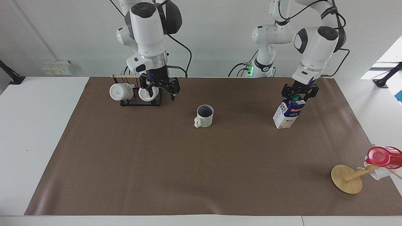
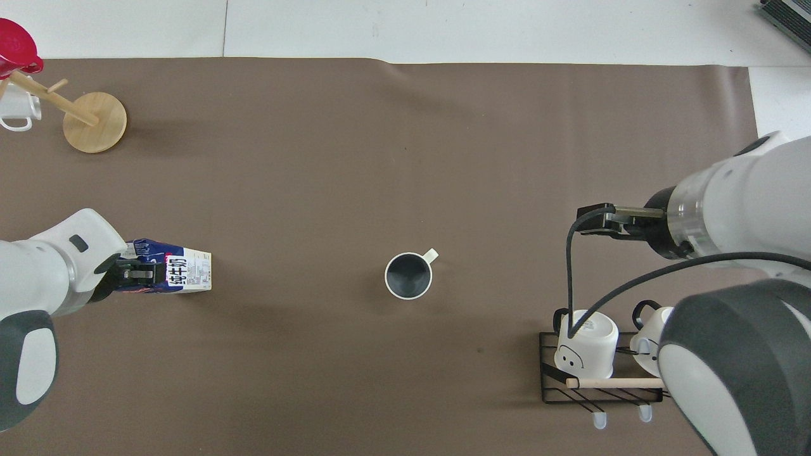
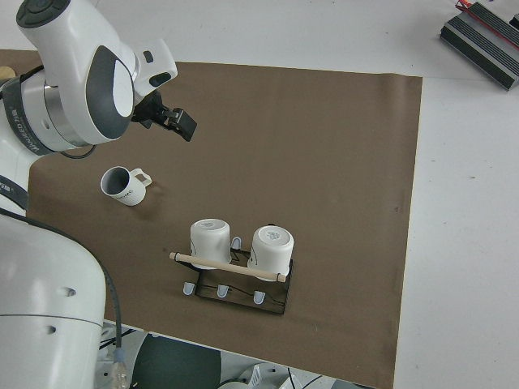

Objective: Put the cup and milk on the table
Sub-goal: 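Release the mug at the centre and withdraw the right gripper, then lift the milk carton with the left gripper and carry it beside the mug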

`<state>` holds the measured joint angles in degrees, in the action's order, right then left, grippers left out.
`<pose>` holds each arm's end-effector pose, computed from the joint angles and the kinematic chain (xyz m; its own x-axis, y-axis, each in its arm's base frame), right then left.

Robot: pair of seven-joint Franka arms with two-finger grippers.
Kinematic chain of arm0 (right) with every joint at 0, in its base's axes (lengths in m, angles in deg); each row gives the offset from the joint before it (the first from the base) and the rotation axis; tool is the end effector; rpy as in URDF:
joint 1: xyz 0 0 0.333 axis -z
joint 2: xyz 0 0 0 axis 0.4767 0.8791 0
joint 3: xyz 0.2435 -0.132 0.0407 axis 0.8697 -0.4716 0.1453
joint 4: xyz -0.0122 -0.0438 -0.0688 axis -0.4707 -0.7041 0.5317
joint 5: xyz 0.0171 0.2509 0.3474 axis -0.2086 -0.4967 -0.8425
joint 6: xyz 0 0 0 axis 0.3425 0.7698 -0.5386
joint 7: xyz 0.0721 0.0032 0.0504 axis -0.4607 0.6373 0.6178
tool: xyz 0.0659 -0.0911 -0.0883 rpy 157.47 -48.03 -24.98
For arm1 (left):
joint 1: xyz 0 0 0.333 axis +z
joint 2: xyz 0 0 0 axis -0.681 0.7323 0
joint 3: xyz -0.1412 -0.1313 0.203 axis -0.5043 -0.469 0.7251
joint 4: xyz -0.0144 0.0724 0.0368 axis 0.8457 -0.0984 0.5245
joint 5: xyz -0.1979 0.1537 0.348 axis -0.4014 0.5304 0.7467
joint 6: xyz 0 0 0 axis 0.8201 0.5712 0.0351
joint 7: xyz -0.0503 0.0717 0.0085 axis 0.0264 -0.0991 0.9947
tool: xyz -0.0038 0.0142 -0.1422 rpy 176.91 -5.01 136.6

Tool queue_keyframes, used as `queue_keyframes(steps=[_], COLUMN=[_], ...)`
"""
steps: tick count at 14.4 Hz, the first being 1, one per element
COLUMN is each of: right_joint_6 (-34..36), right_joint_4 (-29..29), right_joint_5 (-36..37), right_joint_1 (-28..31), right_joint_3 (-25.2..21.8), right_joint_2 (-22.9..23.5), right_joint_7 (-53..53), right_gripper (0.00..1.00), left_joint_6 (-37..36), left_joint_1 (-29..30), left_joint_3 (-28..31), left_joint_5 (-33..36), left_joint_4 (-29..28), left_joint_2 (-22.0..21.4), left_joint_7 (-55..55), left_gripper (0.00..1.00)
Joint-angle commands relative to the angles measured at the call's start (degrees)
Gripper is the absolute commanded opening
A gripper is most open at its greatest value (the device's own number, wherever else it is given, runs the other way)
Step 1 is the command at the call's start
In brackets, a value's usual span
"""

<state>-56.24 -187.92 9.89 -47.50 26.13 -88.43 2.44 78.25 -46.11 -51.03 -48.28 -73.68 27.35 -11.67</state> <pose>0.5590 0.1197 0.5272 0.9862 -0.1549 0.0585 -0.1548 -0.9879 -0.0071 0.5165 -0.0406 0.3713 0.9872 -0.0898 0.1321 -0.0881 -0.9959 -0.0187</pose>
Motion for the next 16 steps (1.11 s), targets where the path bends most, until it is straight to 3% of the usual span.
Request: queue_keyframes(steps=[1,5,10,16], right_joint_6=[2.3,7.2,14.0,14.2], right_joint_4=[-0.4,3.8,12.2,10.4], right_joint_5=[-0.4,-0.4,-0.7,-0.9], right_joint_1=[3.8,10.1,12.1,12.9], right_joint_3=[0.5,0.5,-0.1,-0.3], right_joint_2=[-1.6,-1.6,-0.6,-1.5], right_joint_7=[6.6,14.8,16.7,18.4], right_gripper=[1.00,1.00,1.00,1.00], left_joint_6=[0.1,-1.9,-5.4,-9.9], left_joint_1=[0.0,0.0,-2.9,-10.9], left_joint_3=[-0.1,-0.1,-0.3,-0.4], left_joint_5=[-0.6,-0.6,-0.6,0.0], left_joint_4=[-0.2,1.9,6.8,11.6], left_joint_2=[-0.4,0.4,1.5,2.1], left_joint_7=[0.5,0.6,6.3,17.5], left_gripper=[0.49,0.39,0.39,0.39])
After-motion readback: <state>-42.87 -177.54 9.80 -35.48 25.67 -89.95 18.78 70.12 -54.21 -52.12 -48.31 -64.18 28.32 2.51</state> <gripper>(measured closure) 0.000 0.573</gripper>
